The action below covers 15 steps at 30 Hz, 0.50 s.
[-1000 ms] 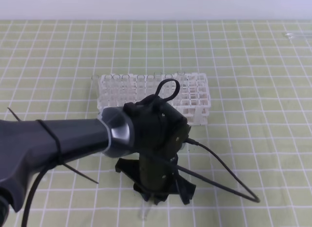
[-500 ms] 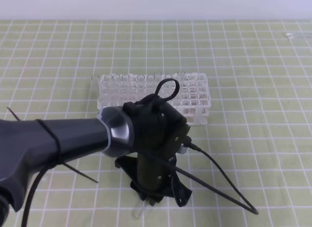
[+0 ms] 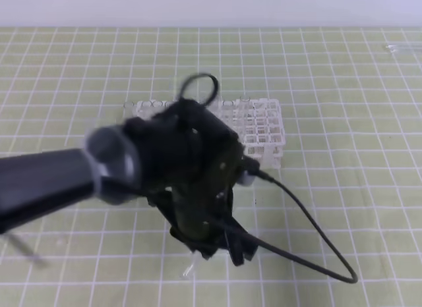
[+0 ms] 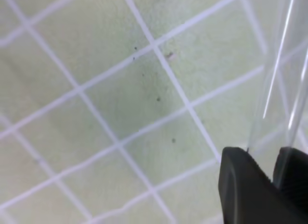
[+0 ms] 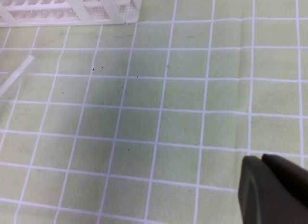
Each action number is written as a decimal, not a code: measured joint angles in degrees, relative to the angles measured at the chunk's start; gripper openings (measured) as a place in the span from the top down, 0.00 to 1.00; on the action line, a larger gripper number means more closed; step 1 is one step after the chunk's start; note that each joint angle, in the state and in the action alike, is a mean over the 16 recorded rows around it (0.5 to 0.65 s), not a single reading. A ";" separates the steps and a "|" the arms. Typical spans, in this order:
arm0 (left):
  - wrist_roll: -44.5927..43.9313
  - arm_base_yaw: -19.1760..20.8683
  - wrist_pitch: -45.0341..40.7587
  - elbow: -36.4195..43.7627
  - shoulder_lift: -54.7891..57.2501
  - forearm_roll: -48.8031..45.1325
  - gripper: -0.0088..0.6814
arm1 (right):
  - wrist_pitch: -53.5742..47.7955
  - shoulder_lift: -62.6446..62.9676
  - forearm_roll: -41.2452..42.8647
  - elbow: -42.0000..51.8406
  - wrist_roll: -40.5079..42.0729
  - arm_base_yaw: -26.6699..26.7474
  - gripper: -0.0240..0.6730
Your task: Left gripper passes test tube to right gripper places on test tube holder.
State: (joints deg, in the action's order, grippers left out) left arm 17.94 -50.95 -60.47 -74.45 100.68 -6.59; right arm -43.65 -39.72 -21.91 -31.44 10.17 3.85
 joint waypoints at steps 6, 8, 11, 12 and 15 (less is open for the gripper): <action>-0.56 0.05 5.66 5.13 -10.21 -2.73 0.94 | -0.31 0.00 -2.99 -0.21 1.77 0.00 0.99; -0.25 0.19 9.13 8.43 -14.52 -3.77 0.94 | -0.42 0.00 -4.29 -0.58 2.52 0.00 0.99; 0.61 0.57 15.06 14.22 -21.35 -5.10 0.93 | -0.55 0.00 -6.21 -1.53 3.69 0.00 0.99; 0.94 0.75 17.11 16.29 -23.53 -5.43 0.92 | -0.57 0.00 -6.81 -1.97 4.08 0.00 0.99; 1.98 1.71 23.84 23.35 -30.42 -6.06 0.90 | -0.59 0.00 -8.42 -3.52 5.28 0.00 0.99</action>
State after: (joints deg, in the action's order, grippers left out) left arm 19.92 -49.24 -36.63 -51.10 70.26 -12.65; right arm -44.24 -39.72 -30.33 -34.96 15.45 3.85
